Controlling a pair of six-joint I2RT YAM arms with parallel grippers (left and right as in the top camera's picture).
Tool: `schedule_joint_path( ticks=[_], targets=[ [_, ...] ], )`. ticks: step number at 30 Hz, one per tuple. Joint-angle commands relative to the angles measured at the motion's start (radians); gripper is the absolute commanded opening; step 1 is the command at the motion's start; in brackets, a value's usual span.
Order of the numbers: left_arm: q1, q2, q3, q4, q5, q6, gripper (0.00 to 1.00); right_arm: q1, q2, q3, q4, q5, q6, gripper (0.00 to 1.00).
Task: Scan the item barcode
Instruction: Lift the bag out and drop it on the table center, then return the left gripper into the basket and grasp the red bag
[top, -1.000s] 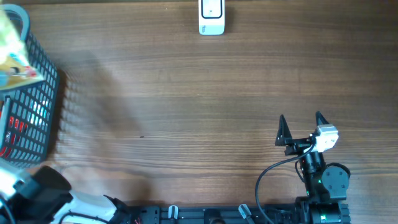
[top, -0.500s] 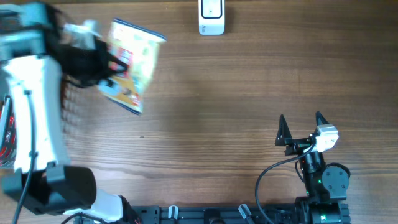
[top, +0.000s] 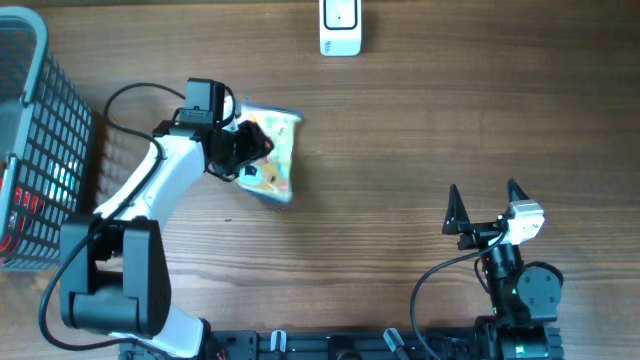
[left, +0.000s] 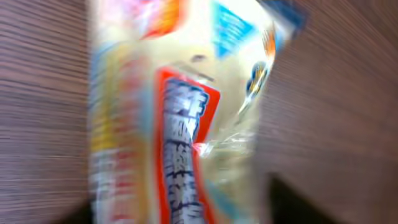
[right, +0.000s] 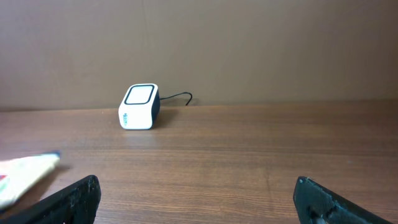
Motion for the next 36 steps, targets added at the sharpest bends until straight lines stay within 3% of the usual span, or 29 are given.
schedule_joint_path(
  ticks=[1,9,11,14,16,17,18,19,20,24,28,32,36],
  targets=[
    [0.048,-0.046,0.023,-0.035,-0.045,-0.039,1.00,0.003,-0.005,-0.001,0.003,0.006,0.008,1.00],
    [0.294,-0.262,0.303,-0.376,0.023,-0.031,1.00,0.003,-0.005,-0.001,0.003,0.006,0.008,1.00],
    [0.354,-0.333,0.351,-0.439,0.045,0.032,1.00,0.003,-0.005,-0.001,0.003,0.006,0.008,1.00],
    [0.438,-0.459,0.384,-0.455,0.075,0.090,0.73,0.003,-0.005,-0.001,0.003,0.006,0.008,1.00],
    [0.502,-0.550,0.395,-0.429,0.070,0.093,0.62,0.003,-0.005,-0.001,0.003,0.006,0.008,1.00],
    [0.542,-0.602,0.395,-0.399,0.051,0.093,0.63,0.003,-0.005,-0.001,0.003,0.006,0.008,1.00],
    [0.576,-0.644,0.395,-0.378,0.023,0.093,0.75,0.003,-0.005,-0.001,0.003,0.006,0.008,1.00],
    [0.620,-0.699,0.395,-0.352,-0.027,0.093,0.93,0.003,-0.005,-0.001,0.003,0.006,0.008,1.00],
    [0.645,-0.729,0.395,-0.338,-0.058,0.092,1.00,0.003,-0.005,-0.001,0.003,0.006,0.008,1.00],
    [0.676,-0.792,0.395,-0.248,-0.208,0.058,1.00,0.003,-0.005,-0.001,0.003,0.006,0.008,0.99],
    [0.676,-0.690,0.488,-0.234,-0.233,0.041,1.00,0.003,-0.005,-0.001,0.003,0.006,0.008,1.00],
    [0.676,-0.336,0.940,-0.483,-0.251,0.101,1.00,0.003,-0.005,-0.001,0.003,0.006,0.008,1.00],
    [0.683,0.005,1.307,-0.731,-0.478,0.074,0.99,0.003,-0.005,-0.001,0.003,0.006,0.008,1.00]
  ],
)
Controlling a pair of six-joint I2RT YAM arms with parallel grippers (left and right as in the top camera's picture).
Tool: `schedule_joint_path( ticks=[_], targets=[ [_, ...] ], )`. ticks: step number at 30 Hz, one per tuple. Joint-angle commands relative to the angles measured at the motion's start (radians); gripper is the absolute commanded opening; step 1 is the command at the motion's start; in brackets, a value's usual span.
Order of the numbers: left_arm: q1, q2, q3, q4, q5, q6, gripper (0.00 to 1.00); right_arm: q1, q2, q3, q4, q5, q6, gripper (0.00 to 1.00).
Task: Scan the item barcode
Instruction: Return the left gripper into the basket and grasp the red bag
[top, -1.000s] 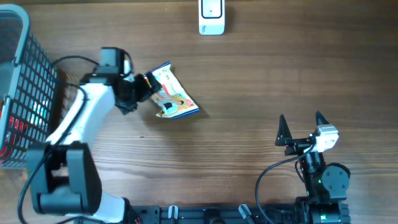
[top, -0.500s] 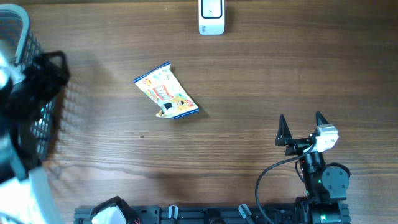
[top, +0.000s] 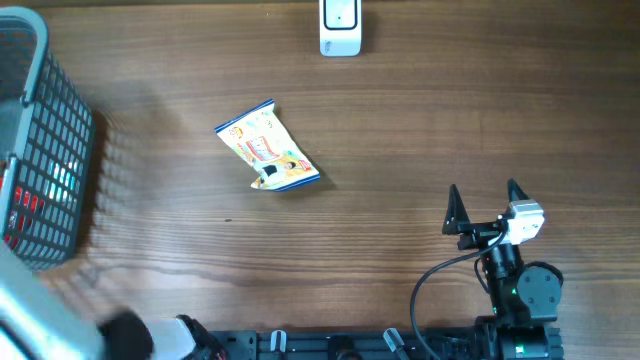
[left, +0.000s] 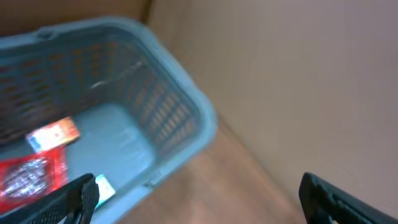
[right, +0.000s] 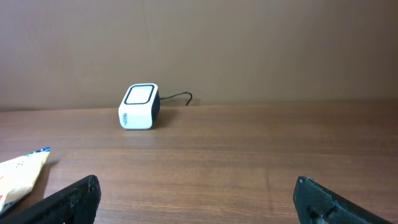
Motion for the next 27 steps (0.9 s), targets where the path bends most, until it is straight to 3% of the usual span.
schedule_joint_path(
  ticks=[1,6,18,27],
  targets=[
    [0.021,0.233,0.163,-0.101,-0.221,-0.022,1.00,0.003,-0.006,-0.001,0.002,0.006,0.008,1.00],
    [0.088,0.450,0.141,-0.145,-0.437,-0.040,1.00,0.003,-0.006,-0.001,0.002,0.006,0.008,1.00],
    [0.272,0.789,0.141,-0.262,-0.360,-0.035,1.00,0.003,-0.006,-0.001,0.002,0.006,0.008,1.00],
    [0.272,0.840,0.119,-0.280,-0.219,-0.009,1.00,0.003,-0.006,-0.001,0.002,0.006,0.008,1.00]
  ],
)
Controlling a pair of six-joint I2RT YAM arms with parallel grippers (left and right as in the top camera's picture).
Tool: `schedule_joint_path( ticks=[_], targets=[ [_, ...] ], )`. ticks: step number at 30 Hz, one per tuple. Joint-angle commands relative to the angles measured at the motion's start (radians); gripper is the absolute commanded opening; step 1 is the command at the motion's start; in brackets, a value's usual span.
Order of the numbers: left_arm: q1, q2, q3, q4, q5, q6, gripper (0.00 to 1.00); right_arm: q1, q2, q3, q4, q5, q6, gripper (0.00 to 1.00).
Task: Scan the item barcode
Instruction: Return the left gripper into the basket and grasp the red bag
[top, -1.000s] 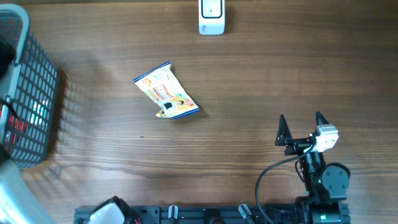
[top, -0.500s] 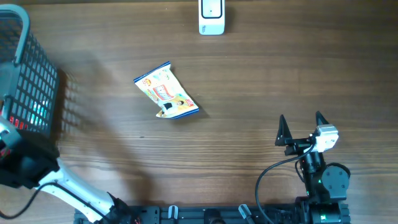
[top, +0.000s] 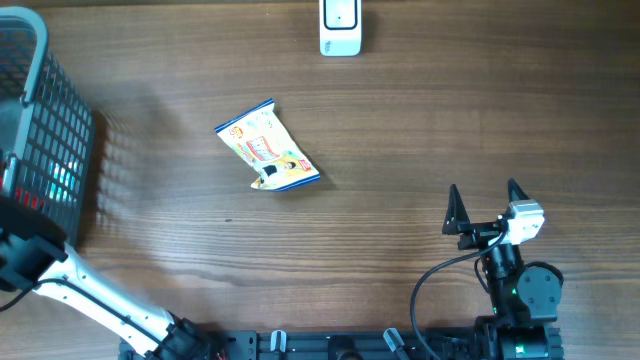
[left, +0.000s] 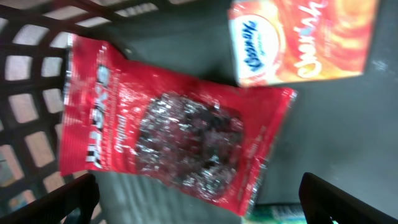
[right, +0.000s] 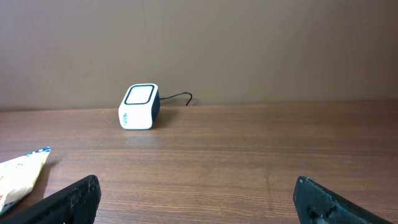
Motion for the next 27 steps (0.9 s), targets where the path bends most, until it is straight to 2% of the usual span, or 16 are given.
schedule_joint_path(
  ticks=[1,7,17,24,26,27],
  targets=[
    [-0.038,-0.002,-0.040,0.009,0.032,0.020,1.00,0.003,-0.006,-0.001,0.002,0.007,0.008,1.00],
    [-0.079,-0.002,-0.209,0.062,-0.138,-0.045,1.00,0.003,-0.006,-0.001,0.002,0.007,0.008,1.00],
    [-0.076,-0.002,-0.372,0.193,-0.304,-0.048,1.00,0.003,-0.006,-0.001,0.002,0.007,0.008,1.00],
    [-0.076,-0.002,-0.498,0.307,-0.326,-0.047,1.00,0.003,-0.006,-0.001,0.002,0.007,0.008,1.00],
    [-0.076,-0.002,-0.511,0.316,-0.326,-0.047,0.94,0.003,-0.006,-0.001,0.002,0.007,0.008,1.00],
    [-0.076,-0.002,-0.512,0.317,-0.326,-0.048,0.87,0.003,-0.006,-0.001,0.002,0.007,0.008,1.00]
  ],
)
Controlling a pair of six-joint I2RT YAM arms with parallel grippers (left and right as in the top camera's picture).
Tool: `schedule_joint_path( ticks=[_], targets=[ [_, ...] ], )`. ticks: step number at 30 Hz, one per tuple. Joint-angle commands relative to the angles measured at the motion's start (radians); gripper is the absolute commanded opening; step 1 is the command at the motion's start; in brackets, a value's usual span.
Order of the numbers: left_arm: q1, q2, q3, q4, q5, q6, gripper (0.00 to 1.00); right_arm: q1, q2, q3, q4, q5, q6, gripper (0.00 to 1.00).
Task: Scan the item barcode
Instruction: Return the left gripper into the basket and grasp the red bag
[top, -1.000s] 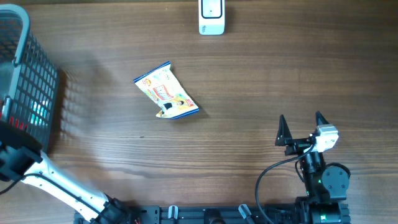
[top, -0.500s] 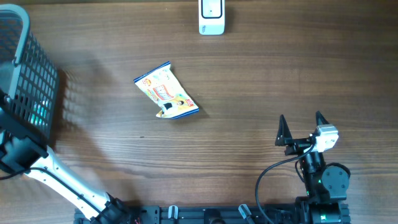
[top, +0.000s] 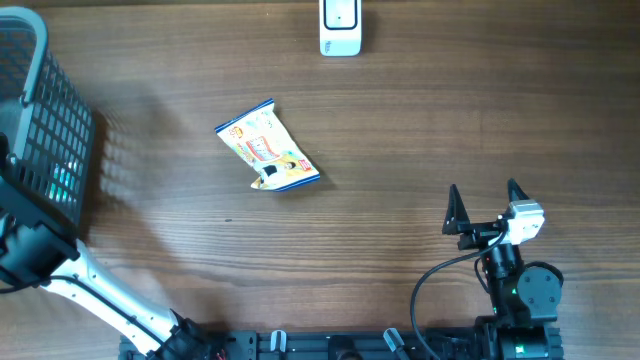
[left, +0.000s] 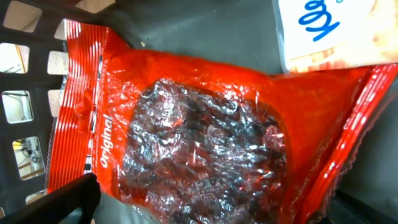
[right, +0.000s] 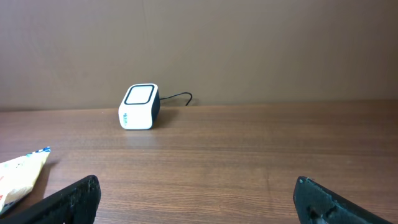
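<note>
A red foil snack packet (left: 199, 137) lies on the floor of the grey basket (top: 45, 120) and fills the left wrist view. My left gripper (left: 199, 208) hangs open close above it, with one dark fingertip (left: 59, 202) at each lower corner of that view. In the overhead view only the left arm (top: 35, 255) shows, at the left edge. A pale yellow packet (top: 267, 158) lies loose on the table. The white barcode scanner (top: 340, 28) stands at the far edge. My right gripper (top: 487, 205) is open and holds nothing.
An orange and white box (left: 336, 31) lies next to the red packet in the basket. The basket's mesh wall (left: 25, 74) is close on the left. In the right wrist view the scanner (right: 139, 106) has a cable running behind it.
My left gripper has come lower over the red packet, which now fills its view. The yellow packet, the scanner and the right arm have not moved.
My left gripper was at the yellow packet on the table left of centre. Then that packet lay loose and turned on the table, and the left gripper was open over the basket. It then stood above the red packet, and now close over it.
</note>
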Motion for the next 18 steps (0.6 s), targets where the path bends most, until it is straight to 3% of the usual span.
schedule_joint_path(
  ticks=[1,4,7,9,18],
  targets=[
    [0.011,0.072,-0.066,0.000,0.008,-0.007,0.73,0.003,-0.006,-0.001,0.002,0.007,0.008,1.00],
    [0.016,0.072,-0.067,-0.002,0.012,-0.007,0.45,0.003,-0.006,-0.001,0.002,0.007,0.008,1.00],
    [0.023,0.072,-0.068,-0.005,0.037,-0.007,0.35,0.003,-0.006,-0.001,0.002,0.007,0.008,1.00],
    [0.027,0.072,-0.068,-0.009,0.054,-0.006,0.07,0.003,-0.006,-0.001,0.002,0.007,0.008,1.00],
    [0.025,0.011,-0.005,-0.087,0.055,0.056,0.04,0.003,-0.006,-0.001,0.002,0.007,0.008,1.00]
  ],
)
